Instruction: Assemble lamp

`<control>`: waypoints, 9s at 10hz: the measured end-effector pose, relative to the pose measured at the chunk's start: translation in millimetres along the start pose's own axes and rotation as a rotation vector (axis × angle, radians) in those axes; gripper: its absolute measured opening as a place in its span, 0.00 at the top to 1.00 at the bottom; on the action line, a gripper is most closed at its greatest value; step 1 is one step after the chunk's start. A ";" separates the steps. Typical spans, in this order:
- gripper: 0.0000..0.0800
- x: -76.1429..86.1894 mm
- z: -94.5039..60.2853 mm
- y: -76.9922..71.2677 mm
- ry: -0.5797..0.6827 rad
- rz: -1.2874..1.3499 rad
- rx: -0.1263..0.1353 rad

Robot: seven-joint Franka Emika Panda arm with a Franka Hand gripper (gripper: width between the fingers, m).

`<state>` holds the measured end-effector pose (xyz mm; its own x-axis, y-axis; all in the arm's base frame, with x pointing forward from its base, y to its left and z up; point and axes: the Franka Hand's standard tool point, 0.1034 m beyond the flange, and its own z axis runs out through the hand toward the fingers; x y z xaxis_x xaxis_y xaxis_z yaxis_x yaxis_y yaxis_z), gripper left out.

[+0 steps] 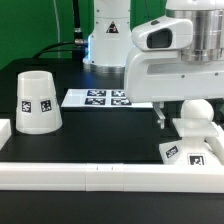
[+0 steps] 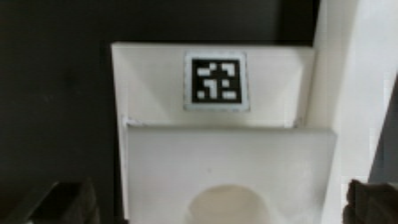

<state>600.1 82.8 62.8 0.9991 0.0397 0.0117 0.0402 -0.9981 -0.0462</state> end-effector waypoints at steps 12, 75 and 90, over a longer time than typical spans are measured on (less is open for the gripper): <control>0.13 -70.2 -7.8 -20.7 -0.093 0.257 0.054; 0.28 39.0 -104.8 -11.3 0.510 -0.010 0.039; 0.28 19.6 -67.8 -11.3 0.477 -0.106 0.011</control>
Offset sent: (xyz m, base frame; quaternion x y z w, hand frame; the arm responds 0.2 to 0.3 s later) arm -0.0520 0.0130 0.0167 0.0310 -0.0655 0.1176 0.9904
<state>618.5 91.7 131.3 0.8736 0.1124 0.4734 0.1441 -0.9891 -0.0310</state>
